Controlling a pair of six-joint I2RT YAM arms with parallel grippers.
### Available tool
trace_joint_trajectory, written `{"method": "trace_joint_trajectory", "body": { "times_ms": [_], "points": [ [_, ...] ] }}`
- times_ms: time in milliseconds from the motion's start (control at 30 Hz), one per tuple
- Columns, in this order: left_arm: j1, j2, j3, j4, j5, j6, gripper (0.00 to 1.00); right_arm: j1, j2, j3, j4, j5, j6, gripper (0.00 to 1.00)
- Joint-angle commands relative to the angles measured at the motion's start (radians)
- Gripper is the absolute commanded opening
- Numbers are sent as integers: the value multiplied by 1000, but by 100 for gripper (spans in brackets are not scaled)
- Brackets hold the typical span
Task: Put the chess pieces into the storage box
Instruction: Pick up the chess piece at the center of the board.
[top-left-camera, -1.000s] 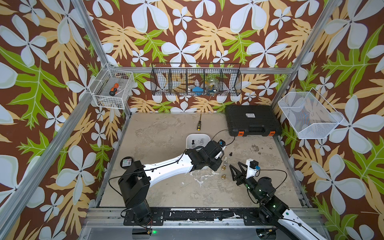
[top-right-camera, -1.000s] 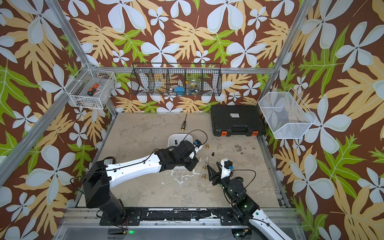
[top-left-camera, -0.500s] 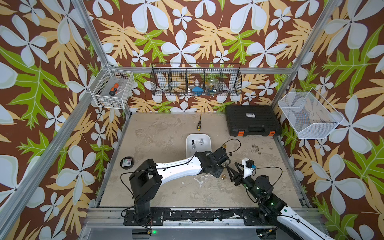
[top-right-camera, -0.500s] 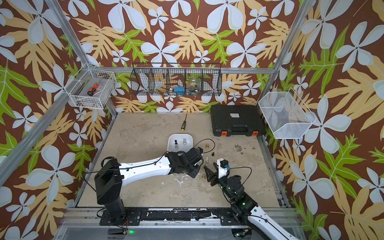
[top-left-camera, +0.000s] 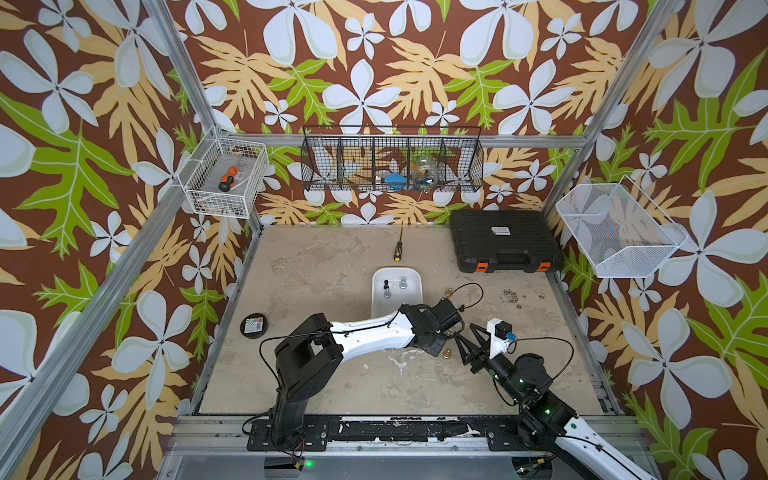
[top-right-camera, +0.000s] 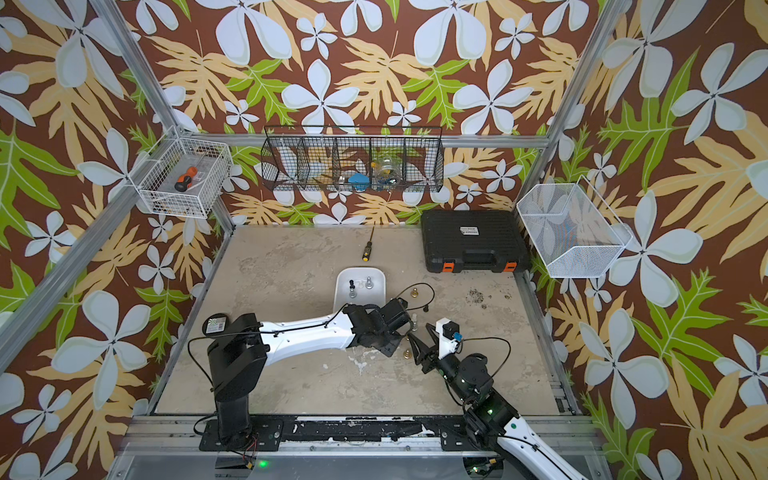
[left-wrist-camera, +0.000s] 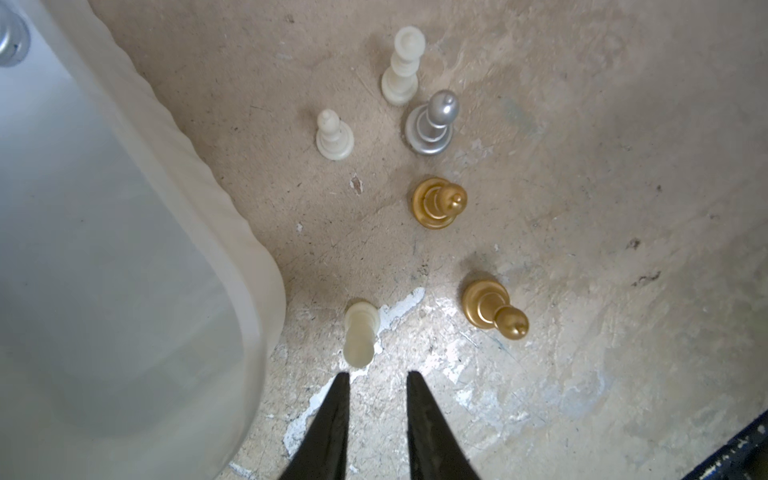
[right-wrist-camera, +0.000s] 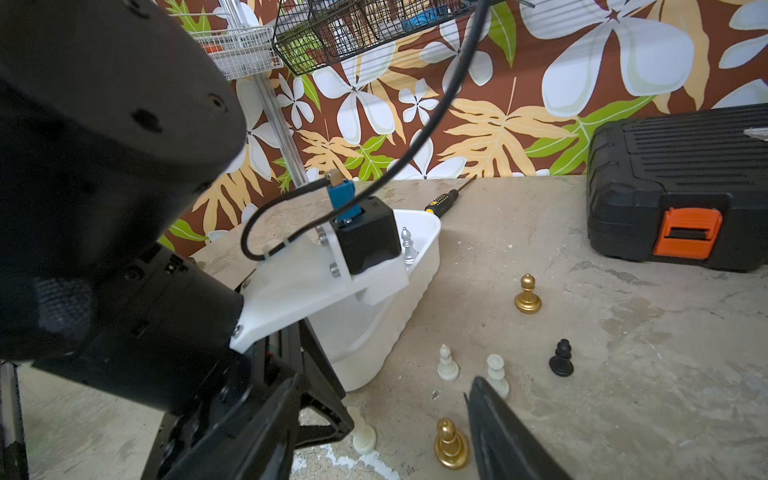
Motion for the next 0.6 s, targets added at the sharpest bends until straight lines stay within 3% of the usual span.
{"method": "trace_joint_trajectory", "body": {
  "times_ms": [0, 567],
  "points": [
    [-1, 12, 8, 7, -9, 7, 27, 1, -5, 0, 7, 0, -3, 65],
    [1, 67, 14, 22, -58, 26, 27, 1, -28, -2, 4, -19, -6, 66]
  ]
}}
